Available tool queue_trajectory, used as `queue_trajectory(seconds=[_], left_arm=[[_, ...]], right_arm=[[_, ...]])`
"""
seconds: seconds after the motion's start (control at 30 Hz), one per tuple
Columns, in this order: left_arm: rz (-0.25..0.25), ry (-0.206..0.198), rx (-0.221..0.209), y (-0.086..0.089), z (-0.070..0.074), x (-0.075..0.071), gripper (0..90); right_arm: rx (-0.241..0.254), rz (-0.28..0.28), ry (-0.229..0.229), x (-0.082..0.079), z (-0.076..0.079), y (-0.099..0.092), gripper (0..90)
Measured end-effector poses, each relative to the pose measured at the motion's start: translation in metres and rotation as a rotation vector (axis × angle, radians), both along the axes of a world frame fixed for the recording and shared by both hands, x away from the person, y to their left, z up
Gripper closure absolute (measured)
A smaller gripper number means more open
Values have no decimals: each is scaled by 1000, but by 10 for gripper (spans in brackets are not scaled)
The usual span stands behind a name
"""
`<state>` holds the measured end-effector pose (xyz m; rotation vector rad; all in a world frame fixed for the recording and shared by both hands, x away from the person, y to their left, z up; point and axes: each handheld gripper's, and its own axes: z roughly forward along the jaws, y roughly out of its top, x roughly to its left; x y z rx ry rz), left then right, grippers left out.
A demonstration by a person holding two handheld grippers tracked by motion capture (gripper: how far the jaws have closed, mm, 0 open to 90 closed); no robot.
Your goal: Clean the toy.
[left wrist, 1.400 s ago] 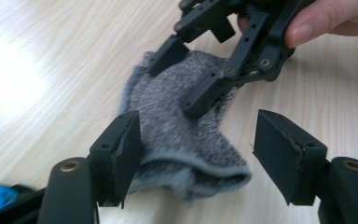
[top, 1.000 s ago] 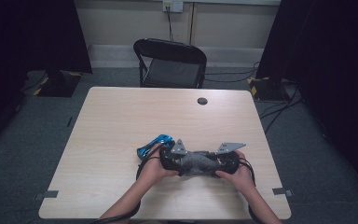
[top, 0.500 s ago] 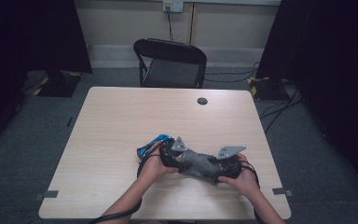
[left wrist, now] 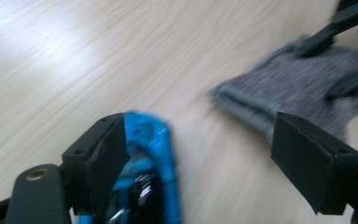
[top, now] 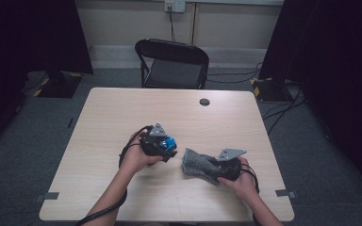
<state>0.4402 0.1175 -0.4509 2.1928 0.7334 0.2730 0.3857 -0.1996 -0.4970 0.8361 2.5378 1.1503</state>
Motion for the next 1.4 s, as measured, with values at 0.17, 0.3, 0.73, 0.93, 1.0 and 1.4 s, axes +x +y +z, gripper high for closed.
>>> queue_trajectory(seconds=[0.17, 0.3, 0.73, 0.93, 1.0, 1.4], left_arm=[[53, 16, 23, 15, -12, 8, 174], [54, 39, 27, 19, -21, 13, 171], [59, 82, 81, 19, -42, 17, 159], [36, 71, 111, 16, -45, 16, 154], [36, 65, 110, 15, -46, 16, 156], [45, 97, 150, 13, -39, 17, 249]], right_arm=[[-9, -44, -1, -1, 1, 2, 572], [-6, -52, -2, -2, 0, 2, 581], [1, -59, 0, -2, 0, 2, 583], [-2, -63, -1, -2, 0, 3, 584], [-4, -64, -2, -2, 0, 3, 584], [2, -68, 1, -2, 0, 2, 584]])
